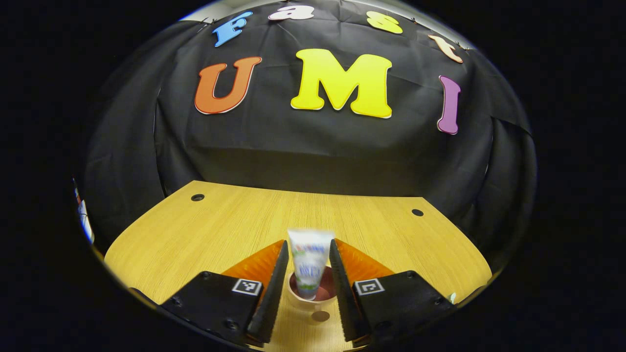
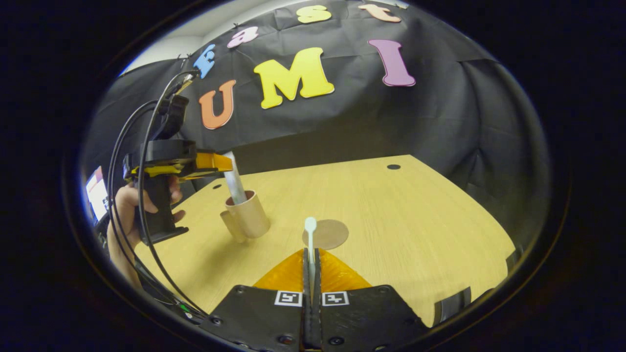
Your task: Put the toothbrush and toothpaste on the desktop into the cup, then pick up the cup and place it on the coaster on the desktop.
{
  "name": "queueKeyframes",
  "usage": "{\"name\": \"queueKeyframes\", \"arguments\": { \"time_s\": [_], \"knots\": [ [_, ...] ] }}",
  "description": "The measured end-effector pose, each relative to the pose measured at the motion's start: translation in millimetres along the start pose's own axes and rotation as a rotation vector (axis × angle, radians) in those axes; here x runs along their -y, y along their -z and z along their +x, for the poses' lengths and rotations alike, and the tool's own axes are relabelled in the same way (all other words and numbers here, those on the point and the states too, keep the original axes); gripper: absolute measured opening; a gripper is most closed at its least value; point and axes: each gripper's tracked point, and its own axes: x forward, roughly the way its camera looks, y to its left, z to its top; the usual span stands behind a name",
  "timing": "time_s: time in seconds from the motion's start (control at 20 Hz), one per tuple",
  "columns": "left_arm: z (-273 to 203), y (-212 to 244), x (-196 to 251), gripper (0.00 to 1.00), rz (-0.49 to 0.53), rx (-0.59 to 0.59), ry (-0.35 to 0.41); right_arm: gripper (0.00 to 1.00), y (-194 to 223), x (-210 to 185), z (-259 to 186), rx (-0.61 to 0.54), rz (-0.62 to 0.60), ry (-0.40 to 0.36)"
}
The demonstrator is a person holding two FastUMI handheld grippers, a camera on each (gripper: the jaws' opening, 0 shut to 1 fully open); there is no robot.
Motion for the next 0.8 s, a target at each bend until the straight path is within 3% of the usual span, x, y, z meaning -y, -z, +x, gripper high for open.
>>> {"name": "queueKeyframes", "arguments": {
  "time_s": [0.05,0.1,0.2,0.35,0.8],
  "knots": [
    [-2,-2,-3,0.63,0.005,0.005,-0.008,0.00,-2,-1,0,0.005,-0.002,-0.002],
    [-3,-2,-4,0.78,0.010,0.011,-0.015,0.00,-3,-2,0,0.009,-0.008,-0.004],
    [-9,-5,-10,0.99,0.008,0.029,-0.029,0.00,-10,-7,1,0.023,-0.018,-0.026],
    [-19,-12,-20,1.00,0.013,0.060,-0.051,0.00,-33,-20,3,0.084,-0.047,-0.063],
    [-76,-11,-69,1.00,0.045,0.148,-0.136,0.00,-114,-133,27,0.320,-0.092,-0.343]
  ]
}}
